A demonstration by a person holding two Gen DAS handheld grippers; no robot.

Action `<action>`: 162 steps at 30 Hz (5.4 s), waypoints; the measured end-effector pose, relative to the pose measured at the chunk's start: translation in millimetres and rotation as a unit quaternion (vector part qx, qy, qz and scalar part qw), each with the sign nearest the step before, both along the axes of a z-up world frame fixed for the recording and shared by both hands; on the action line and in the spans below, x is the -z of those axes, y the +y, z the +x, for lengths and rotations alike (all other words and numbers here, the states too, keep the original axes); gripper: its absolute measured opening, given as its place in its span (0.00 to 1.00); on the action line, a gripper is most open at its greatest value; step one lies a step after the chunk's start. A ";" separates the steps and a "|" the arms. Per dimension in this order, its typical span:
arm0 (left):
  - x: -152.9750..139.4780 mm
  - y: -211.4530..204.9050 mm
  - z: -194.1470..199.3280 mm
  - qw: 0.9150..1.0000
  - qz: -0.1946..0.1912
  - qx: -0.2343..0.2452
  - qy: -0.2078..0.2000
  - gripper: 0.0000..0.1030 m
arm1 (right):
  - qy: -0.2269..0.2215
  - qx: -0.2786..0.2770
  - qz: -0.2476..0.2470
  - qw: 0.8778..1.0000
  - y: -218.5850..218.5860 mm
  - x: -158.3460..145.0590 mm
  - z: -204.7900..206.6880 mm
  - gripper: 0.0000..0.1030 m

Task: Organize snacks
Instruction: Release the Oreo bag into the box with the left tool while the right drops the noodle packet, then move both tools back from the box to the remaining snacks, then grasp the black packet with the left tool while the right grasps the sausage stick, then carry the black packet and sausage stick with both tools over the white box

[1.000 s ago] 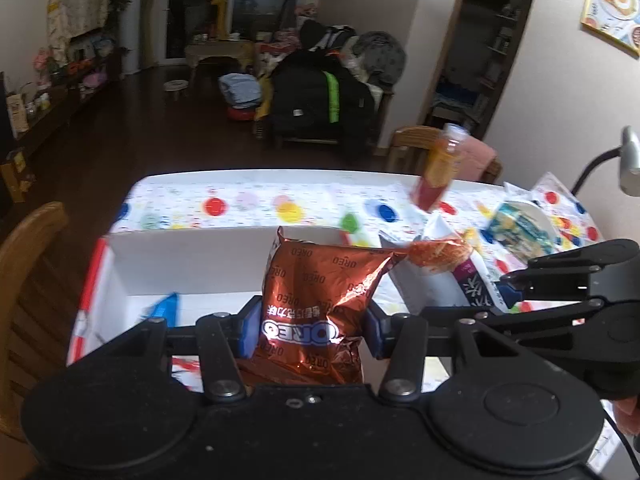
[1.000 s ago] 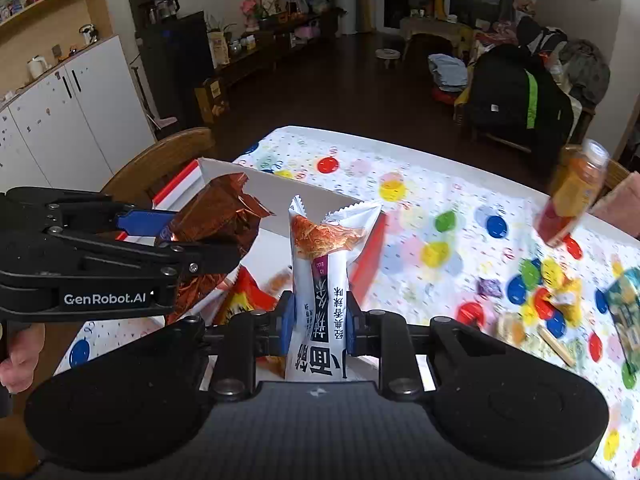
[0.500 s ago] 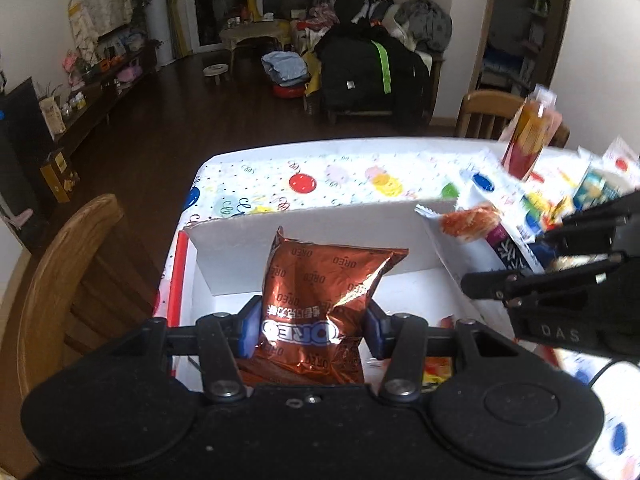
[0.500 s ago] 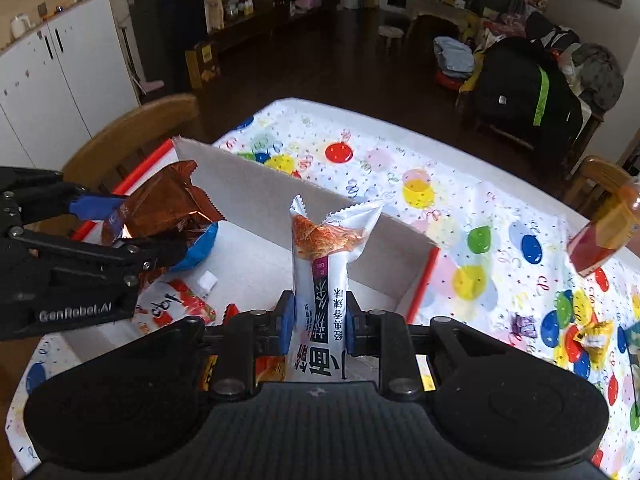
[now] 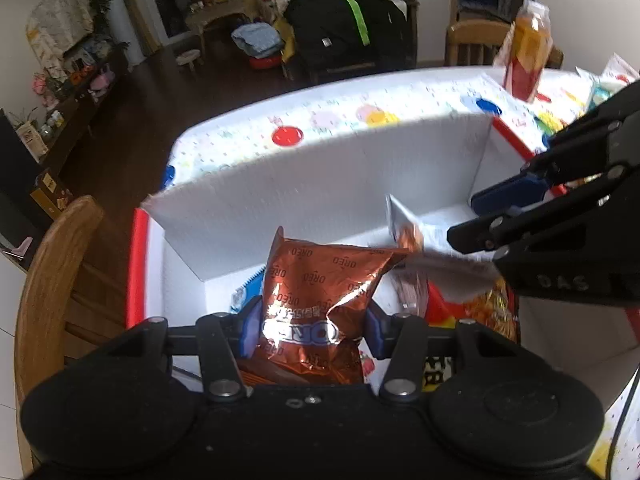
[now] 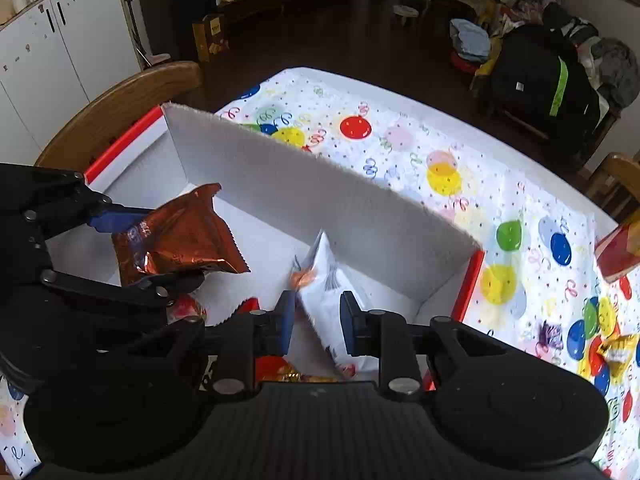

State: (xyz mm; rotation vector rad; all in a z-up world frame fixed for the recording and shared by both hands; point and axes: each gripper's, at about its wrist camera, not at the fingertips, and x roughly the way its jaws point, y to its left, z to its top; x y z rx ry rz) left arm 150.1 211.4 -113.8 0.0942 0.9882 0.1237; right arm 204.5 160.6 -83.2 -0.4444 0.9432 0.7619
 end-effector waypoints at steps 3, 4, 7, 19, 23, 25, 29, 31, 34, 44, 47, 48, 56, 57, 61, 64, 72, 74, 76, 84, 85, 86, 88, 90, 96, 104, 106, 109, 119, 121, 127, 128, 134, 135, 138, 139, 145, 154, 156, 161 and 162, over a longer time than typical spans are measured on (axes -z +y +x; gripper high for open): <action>5.1 -0.7 0.7 1.000 -0.001 0.001 0.009 0.47 | 0.006 0.002 0.003 1.000 -4.8 1.8 -1.3 0.23; 5.6 -1.4 0.7 1.000 0.000 0.004 0.011 0.48 | 0.009 0.003 0.007 1.000 -6.7 1.6 -1.8 0.23; 5.3 -4.3 -0.4 1.000 0.001 0.009 0.014 0.55 | 0.018 0.003 0.019 1.000 -12.1 -1.5 -4.1 0.23; -18.9 -4.4 -17.1 1.000 -0.005 -0.006 -0.023 0.81 | 0.017 -0.002 0.074 0.997 -35.4 -33.2 -28.3 0.23; -30.9 -6.7 -27.9 0.999 -0.011 -0.008 -0.038 0.83 | 0.013 -0.005 0.092 0.996 -44.3 -45.8 -39.4 0.23; -37.6 -9.3 -33.5 0.999 -0.013 -0.009 -0.047 0.84 | 0.012 -0.006 0.102 0.995 -49.7 -52.7 -45.6 0.24; -51.3 -15.0 -42.3 0.998 -0.026 -0.009 -0.065 0.85 | 0.009 -0.007 0.122 0.992 -62.7 -65.0 -58.0 0.24; -58.5 -19.4 -46.7 0.997 -0.032 -0.006 -0.074 0.85 | 0.009 -0.008 0.135 0.991 -70.2 -70.2 -63.7 0.24; -69.7 -28.4 -53.3 0.995 -0.042 0.003 -0.091 0.89 | 0.003 -0.006 0.150 0.989 -86.1 -77.8 -72.4 0.24; -92.9 -68.6 -64.7 0.988 -0.065 0.037 -0.134 0.95 | -0.002 0.020 0.190 0.982 -153.6 -87.8 -88.6 0.36; -94.9 -83.7 -64.8 0.986 -0.070 0.048 -0.143 0.96 | -0.018 0.029 0.200 0.979 -175.9 -89.9 -92.3 0.63; -95.3 -89.0 -64.0 0.985 -0.072 0.051 -0.145 0.97 | -0.024 0.028 0.199 0.979 -183.3 -90.3 -93.3 0.64; -91.5 -135.2 -51.6 0.983 -0.080 0.076 -0.149 0.99 | -0.038 0.037 0.185 0.981 -240.7 -83.9 -91.7 0.80; -89.9 -141.3 -48.6 0.983 -0.078 0.078 -0.147 0.99 | -0.038 0.041 0.181 0.982 -247.7 -81.8 -89.2 0.80; -83.0 -166.5 -36.6 0.983 -0.074 0.089 -0.140 0.99 | -0.045 0.057 0.161 0.984 -276.1 -72.2 -76.9 0.80; -75.2 -185.5 -22.0 0.984 -0.066 0.099 -0.133 0.99 | -0.041 0.069 0.153 0.985 -298.7 -63.7 -63.7 0.80; -53.1 -231.0 21.0 0.986 -0.028 0.127 -0.104 0.99 | -0.049 0.094 0.131 0.986 -352.2 -42.7 -22.5 0.80; -45.2 -239.5 32.6 0.987 -0.019 0.130 -0.092 0.99 | -0.047 0.097 0.126 0.986 -361.7 -36.7 -11.8 0.80; -34.5 -246.1 44.2 0.989 -0.002 0.130 -0.072 0.99 | -0.042 0.099 0.123 0.987 -368.2 -30.2 -2.1 0.80; 2.8 -259.1 84.0 0.991 0.033 0.129 0.003 0.90 | -0.035 0.083 0.092 0.992 -378.1 -2.4 34.7 0.80; 6.4 -259.4 88.1 0.991 0.033 0.130 0.009 0.89 | -0.038 0.081 0.085 0.992 -377.8 0.8 40.0 0.80; 9.9 -259.9 92.7 0.991 0.034 0.129 0.017 0.89 | -0.038 0.078 0.081 0.993 -377.4 3.7 45.6 0.80; 16.0 -261.0 100.2 0.991 0.037 0.129 0.029 0.86 | -0.038 0.069 0.072 0.994 -375.2 10.3 58.0 0.80; 22.5 -262.5 107.1 0.989 0.040 0.134 0.042 0.85 | -0.041 0.061 0.059 0.996 -371.9 17.2 69.2 0.80; 41.6 -262.8 125.9 0.987 0.052 0.132 0.081 0.79 | -0.043 0.043 0.041 0.997 -361.6 39.5 97.5 0.76; 56.3 -262.8 141.8 0.983 0.040 0.140 0.112 0.77 | -0.031 0.020 0.015 0.999 -342.3 65.5 127.6 0.62; 58.8 -263.5 145.5 0.983 0.034 0.141 0.116 0.75 | -0.029 0.015 0.012 0.999 -336.7 69.6 133.8 0.57; 62.1 -264.3 150.3 0.982 0.025 0.142 0.120 0.73 | -0.025 0.011 0.008 1.000 -329.7 75.3 142.6 0.47; 63.1 -263.0 154.2 0.983 -0.012 0.141 0.120 0.48 | -0.016 -0.004 0.007 1.000 -319.7 85.8 147.3 0.26; 62.9 -262.7 153.2 0.983 -0.019 0.139 0.120 0.43 | -0.008 0.000 0.012 1.000 -320.8 86.5 147.5 0.16; 60.0 -257.5 149.7 0.986 -0.044 0.113 0.116 0.35 | -0.004 0.027 0.019 0.999 -322.1 86.1 142.6 0.11; 59.4 -257.0 148.5 0.986 -0.047 0.108 0.115 0.35 | -0.001 0.034 0.022 0.999 -323.3 85.8 141.7 0.11; 54.2 -253.7 137.3 0.989 -0.065 0.083 0.107 0.32 | 0.016 0.072 0.036 0.997 -331.2 81.8 127.9 0.11; 52.7 -253.0 135.3 0.989 -0.068 0.078 0.105 0.31 | 0.017 0.075 0.039 0.996 -332.5 80.0 124.3 0.11; 48.0 -251.2 129.2 0.990 -0.075 0.065 0.100 0.31 | 0.025 0.085 0.049 0.995 -337.1 74.6 113.0 0.11; 46.0 -250.8 126.7 0.990 -0.076 0.062 0.098 0.31 | 0.027 0.087 0.050 0.995 -338.2 72.5 108.6 0.11; 33.4 -248.8 108.9 0.991 -0.087 0.055 0.084 0.31 | 0.034 0.091 0.075 0.993 -344.2 52.6 81.4 0.11; 7.0 -241.4 77.9 0.990 -0.121 0.052 0.058 0.31 | 0.036 0.105 0.099 0.989 -348.1 19.7 40.6 0.11; -0.6 -238.8 70.5 0.989 -0.128 0.052 0.052 0.31 | 0.033 0.105 0.104 0.988 -346.8 11.2 30.5 0.11; -21.4 -231.8 49.1 0.988 -0.142 0.059 0.031 0.31 | 0.031 0.111 0.117 0.987 -340.7 -8.3 9.6 0.11; -25.3 -229.2 45.5 0.987 -0.145 0.059 0.026 0.31 | 0.030 0.112 0.119 0.986 -338.3 -11.9 5.9 0.11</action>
